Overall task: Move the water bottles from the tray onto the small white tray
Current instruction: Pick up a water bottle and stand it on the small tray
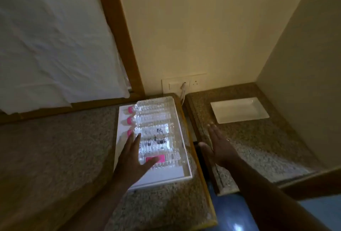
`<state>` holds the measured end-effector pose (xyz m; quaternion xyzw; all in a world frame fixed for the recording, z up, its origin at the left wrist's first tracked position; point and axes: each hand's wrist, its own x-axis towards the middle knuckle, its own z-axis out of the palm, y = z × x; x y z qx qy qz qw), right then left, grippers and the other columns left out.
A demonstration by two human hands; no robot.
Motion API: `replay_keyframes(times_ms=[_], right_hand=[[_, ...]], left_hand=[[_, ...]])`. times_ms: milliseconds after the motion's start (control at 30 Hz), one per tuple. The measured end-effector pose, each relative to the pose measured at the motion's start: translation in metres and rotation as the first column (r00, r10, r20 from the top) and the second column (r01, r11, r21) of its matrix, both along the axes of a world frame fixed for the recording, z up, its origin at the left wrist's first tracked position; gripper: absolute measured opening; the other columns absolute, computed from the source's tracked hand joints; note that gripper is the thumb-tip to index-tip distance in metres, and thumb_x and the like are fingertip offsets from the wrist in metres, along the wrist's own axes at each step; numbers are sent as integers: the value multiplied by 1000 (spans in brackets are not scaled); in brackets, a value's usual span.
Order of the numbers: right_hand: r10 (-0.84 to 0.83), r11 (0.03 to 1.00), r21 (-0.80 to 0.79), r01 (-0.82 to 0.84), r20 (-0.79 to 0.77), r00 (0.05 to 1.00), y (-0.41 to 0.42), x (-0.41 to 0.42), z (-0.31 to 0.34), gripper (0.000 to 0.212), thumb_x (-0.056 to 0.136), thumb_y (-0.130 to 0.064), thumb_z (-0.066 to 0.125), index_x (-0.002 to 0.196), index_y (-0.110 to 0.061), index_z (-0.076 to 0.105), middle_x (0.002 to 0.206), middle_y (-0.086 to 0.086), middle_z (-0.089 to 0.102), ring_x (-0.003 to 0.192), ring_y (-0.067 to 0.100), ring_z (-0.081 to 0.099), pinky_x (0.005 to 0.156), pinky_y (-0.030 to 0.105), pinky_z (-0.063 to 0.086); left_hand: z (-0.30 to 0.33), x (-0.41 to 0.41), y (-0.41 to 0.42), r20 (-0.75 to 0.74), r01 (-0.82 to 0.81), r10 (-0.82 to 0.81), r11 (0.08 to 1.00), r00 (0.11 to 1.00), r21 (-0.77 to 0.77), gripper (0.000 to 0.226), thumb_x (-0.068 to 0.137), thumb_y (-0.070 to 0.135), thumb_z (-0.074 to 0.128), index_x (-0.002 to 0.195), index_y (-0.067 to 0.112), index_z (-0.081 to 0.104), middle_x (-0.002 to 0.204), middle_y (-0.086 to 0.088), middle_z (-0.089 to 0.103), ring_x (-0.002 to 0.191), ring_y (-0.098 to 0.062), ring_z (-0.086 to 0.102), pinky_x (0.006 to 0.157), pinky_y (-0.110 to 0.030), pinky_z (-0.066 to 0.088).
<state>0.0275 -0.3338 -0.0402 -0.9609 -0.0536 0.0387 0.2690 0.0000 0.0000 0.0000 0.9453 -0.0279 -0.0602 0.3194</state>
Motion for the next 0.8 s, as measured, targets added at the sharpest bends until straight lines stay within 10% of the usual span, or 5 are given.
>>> replay_keyframes(times_ms=[200, 367, 633, 800], right_hand=[[-16, 990, -141, 5, -79, 997, -15, -21, -41, 95, 90, -75, 11, 150, -4, 28, 158, 22, 24, 146, 38, 18, 112, 53, 25], [12, 967, -251, -41, -116, 993, -23, -22, -59, 100, 89, -76, 10, 147, 3, 32, 156, 25, 25, 143, 43, 21, 112, 51, 15], [-17, 950, -312, -24, -126, 992, -24, -18, -63, 93, 90, -73, 12, 153, -5, 17, 162, 19, 8, 148, 35, 5, 119, 53, 13], [-8, 942, -333, -29, -110, 994, -28, -20, -67, 93, 89, -76, 11, 154, -9, 16, 162, 14, 5, 149, 31, 2, 119, 50, 12]], left_hand=[[-23, -12, -2, -19, -11, 14, 991, 1000, 131, 111, 64, 85, 55, 153, 29, 21, 165, 2, 0, 149, -15, -5, 117, -46, 20], [-34, -20, 3, 199, -34, -28, 953, 980, 300, 85, 54, 57, 87, 123, 16, 58, 123, -13, 59, 108, -38, 57, 79, -46, 54], [11, -3, 13, 8, 28, -30, 983, 1000, 180, 78, 47, 66, 81, 112, 32, 53, 109, 5, 67, 93, -17, 62, 71, -31, 52], [57, 7, -13, 125, 62, -38, 978, 991, -199, 67, 45, 62, 84, 99, 36, 55, 103, 16, 55, 89, -4, 57, 68, -26, 53]])
